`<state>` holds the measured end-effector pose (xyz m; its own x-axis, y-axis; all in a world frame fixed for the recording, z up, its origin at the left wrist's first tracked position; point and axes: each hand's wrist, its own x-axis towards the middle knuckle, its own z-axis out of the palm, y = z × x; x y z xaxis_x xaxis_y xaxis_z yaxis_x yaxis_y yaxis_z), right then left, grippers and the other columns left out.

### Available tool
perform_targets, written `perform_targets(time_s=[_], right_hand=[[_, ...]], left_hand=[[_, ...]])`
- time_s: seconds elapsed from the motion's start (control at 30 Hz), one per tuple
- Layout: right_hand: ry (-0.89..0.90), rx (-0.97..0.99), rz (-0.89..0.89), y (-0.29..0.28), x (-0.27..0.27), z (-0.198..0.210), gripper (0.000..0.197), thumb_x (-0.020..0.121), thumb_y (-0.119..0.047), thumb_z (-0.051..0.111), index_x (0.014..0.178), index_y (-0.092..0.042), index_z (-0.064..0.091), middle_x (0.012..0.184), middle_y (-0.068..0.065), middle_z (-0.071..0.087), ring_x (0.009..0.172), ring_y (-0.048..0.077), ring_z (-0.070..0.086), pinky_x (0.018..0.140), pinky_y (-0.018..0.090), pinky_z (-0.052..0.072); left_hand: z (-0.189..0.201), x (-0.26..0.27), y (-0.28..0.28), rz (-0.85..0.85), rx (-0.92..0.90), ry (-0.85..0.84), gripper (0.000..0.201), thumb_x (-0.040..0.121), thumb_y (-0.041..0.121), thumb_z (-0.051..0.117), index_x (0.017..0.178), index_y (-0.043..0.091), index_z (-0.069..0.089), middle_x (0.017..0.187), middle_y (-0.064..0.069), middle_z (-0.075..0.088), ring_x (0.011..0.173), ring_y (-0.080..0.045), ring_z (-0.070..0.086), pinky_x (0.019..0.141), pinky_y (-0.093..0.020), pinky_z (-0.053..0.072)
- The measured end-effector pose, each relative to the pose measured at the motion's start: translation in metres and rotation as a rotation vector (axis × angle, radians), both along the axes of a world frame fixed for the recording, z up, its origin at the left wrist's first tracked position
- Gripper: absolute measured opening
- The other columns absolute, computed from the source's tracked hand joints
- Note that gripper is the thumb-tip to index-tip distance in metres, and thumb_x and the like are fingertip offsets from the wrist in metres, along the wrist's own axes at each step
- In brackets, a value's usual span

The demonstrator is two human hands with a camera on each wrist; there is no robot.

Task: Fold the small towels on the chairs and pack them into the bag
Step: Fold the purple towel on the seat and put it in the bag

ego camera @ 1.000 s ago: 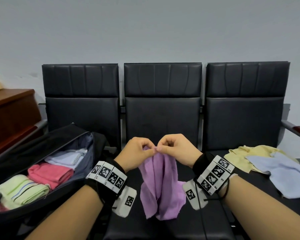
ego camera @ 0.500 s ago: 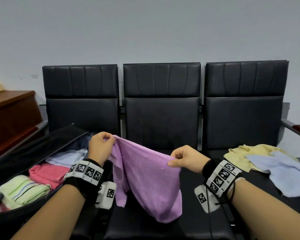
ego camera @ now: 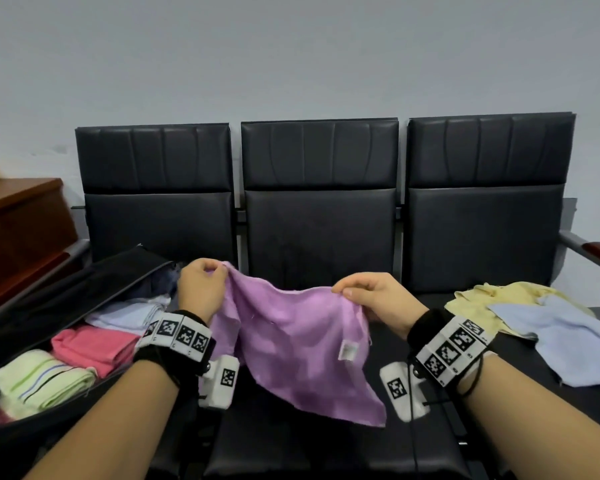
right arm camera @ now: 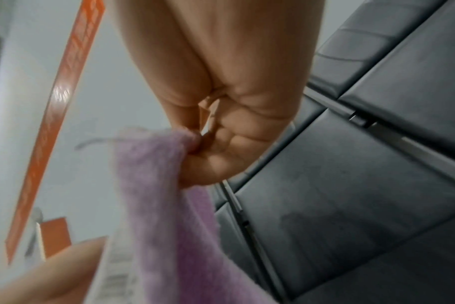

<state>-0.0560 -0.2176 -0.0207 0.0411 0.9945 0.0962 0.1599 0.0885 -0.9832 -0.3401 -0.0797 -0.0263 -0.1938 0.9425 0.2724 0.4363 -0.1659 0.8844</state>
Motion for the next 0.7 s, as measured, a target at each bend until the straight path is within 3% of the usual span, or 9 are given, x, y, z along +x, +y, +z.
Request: perform_targets(time_s=[0.1,0.2,0.3,0.37,0.47,0.53,0.6,0.7], right_hand=[[0.030,0.015,0.104,0.001,-0.018,0.014,0.036,0.091,0.008,0.054,0.090,-0.017,0.079,0.091,0.012,0.071,0.077,0.016,0.060,0.068,0.027,0.049],[-0.043,-0.003,0.163,0.000,-0.031,0.020,0.049,0.082,0.017,0.046,0.101,-0.016,0.076,0.094,0.010,0.075,0.078,0.020,0.067,0.065,0.029,0.054],[-0.216,0.083,0.142,-0.001,-0.037,0.014,0.041,0.080,0.016,0.057,0.108,-0.009,0.074,0.094,0.008,0.077,0.085,0.029,0.073,0.074,0.036,0.061],[-0.269,0.116,0.122,-0.002,-0.039,0.009,0.031,0.080,0.009,0.067,0.103,-0.011,0.075,0.091,0.008,0.076,0.085,0.030,0.072,0.076,0.036,0.061],[-0.344,0.135,0.061,-0.001,-0.043,0.001,0.020,0.078,0.001,0.069,0.083,-0.017,0.076,0.069,0.002,0.072,0.059,0.015,0.066,0.056,0.024,0.053],[-0.408,0.142,0.014,0.002,-0.045,-0.003,0.017,0.077,-0.006,0.072,0.070,-0.022,0.072,0.060,0.000,0.067,0.053,0.010,0.062,0.055,0.027,0.052],[-0.488,0.159,-0.020,0.005,-0.047,-0.006,0.015,0.077,-0.023,0.079,0.065,-0.025,0.069,0.064,-0.002,0.064,0.058,0.005,0.057,0.061,0.029,0.051],[-0.525,0.200,-0.031,0.008,-0.052,-0.008,0.024,0.077,-0.038,0.080,0.070,-0.017,0.071,0.082,0.002,0.062,0.073,0.013,0.059,0.070,0.031,0.050]], left_hand=[[0.004,0.037,-0.016,-0.282,-0.021,0.016,0.018,0.083,0.002,0.062,0.087,0.018,0.071,0.090,0.000,0.071,0.087,-0.015,0.065,0.088,-0.030,0.053],[0.007,0.058,-0.032,-0.565,-0.120,0.142,0.042,0.081,-0.009,0.053,0.107,0.021,0.067,0.107,0.003,0.068,0.098,-0.011,0.064,0.085,-0.021,0.051],[0.008,0.061,-0.043,-0.741,-0.224,0.210,0.047,0.085,-0.007,0.056,0.122,0.022,0.063,0.113,0.005,0.067,0.102,-0.011,0.066,0.086,-0.026,0.056],[0.006,0.060,-0.048,-0.756,-0.222,0.181,0.042,0.087,-0.006,0.060,0.121,0.020,0.063,0.108,0.002,0.069,0.099,-0.012,0.068,0.088,-0.030,0.057],[0.002,0.057,-0.051,-0.743,-0.222,0.064,0.037,0.083,-0.006,0.069,0.112,0.015,0.061,0.085,-0.002,0.075,0.082,-0.011,0.071,0.076,-0.029,0.055],[0.001,0.054,-0.053,-0.726,-0.212,0.019,0.034,0.080,-0.001,0.077,0.107,0.015,0.062,0.080,-0.003,0.077,0.077,-0.010,0.073,0.071,-0.024,0.053],[0.000,0.052,-0.055,-0.716,-0.199,-0.018,0.030,0.079,0.005,0.081,0.102,0.014,0.064,0.081,-0.005,0.077,0.078,-0.012,0.074,0.069,-0.020,0.054],[0.000,0.052,-0.058,-0.730,-0.181,-0.064,0.020,0.081,0.007,0.080,0.096,0.010,0.067,0.081,-0.007,0.077,0.076,-0.015,0.075,0.067,-0.018,0.054]])
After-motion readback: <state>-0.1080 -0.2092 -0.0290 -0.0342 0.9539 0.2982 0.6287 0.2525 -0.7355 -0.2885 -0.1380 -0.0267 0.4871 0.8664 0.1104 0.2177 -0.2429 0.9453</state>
